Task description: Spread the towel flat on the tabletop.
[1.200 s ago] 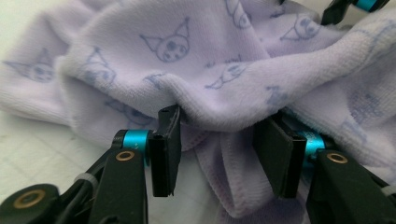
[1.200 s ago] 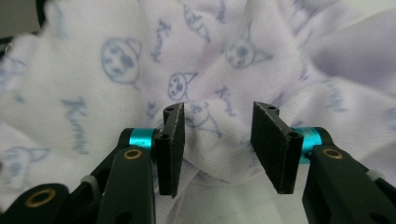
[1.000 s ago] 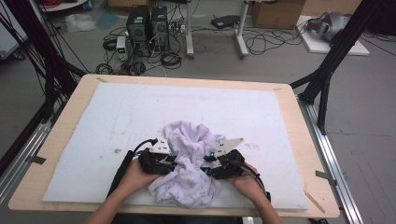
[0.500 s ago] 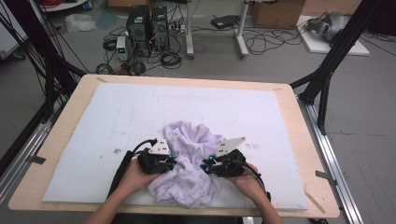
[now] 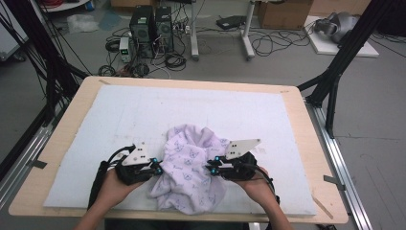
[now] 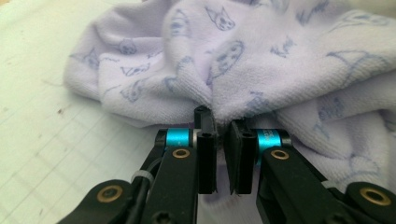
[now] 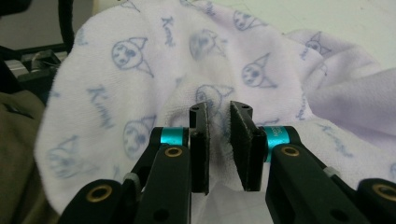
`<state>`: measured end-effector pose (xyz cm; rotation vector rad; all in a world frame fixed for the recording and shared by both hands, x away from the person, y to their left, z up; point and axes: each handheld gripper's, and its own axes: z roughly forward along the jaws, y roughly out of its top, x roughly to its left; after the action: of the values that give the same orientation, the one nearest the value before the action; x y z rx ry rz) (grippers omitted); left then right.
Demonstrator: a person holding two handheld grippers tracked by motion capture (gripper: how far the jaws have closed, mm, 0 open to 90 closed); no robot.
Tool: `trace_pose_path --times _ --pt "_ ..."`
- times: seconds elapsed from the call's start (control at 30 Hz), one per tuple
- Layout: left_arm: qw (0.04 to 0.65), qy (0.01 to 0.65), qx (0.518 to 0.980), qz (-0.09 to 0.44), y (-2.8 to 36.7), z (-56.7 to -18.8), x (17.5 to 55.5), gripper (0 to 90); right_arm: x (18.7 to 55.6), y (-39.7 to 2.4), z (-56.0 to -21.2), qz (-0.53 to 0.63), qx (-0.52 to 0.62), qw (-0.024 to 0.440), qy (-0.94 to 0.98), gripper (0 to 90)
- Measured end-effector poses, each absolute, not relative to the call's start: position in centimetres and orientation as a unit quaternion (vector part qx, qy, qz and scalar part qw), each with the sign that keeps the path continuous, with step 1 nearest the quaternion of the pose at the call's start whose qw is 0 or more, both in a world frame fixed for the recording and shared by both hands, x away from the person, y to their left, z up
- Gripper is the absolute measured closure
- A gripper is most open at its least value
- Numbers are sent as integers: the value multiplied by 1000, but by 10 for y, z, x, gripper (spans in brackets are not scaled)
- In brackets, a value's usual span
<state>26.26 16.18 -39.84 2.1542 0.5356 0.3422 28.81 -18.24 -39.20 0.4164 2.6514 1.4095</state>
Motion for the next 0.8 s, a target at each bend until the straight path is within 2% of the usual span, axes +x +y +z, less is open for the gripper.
trace_pose_path --times 0.4,0.43,0.5,0.6,0.7,0.8 --pt "441 201 866 123 178 -399 230 822 260 -175 -398 447 113 26 887 782" --pt "442 200 866 124 178 -399 230 808 258 -175 -400 442 111 24 890 776" --pt "444 207 863 124 180 -397 232 713 256 -177 -400 434 113 27 894 747" --pt "458 221 852 125 188 -390 240 622 262 -186 -392 450 133 33 882 689" --pt "469 230 843 125 193 -385 252 578 273 -194 -383 464 153 53 871 614" --pt "470 234 842 124 189 -383 266 569 286 -198 -382 468 172 59 865 575"
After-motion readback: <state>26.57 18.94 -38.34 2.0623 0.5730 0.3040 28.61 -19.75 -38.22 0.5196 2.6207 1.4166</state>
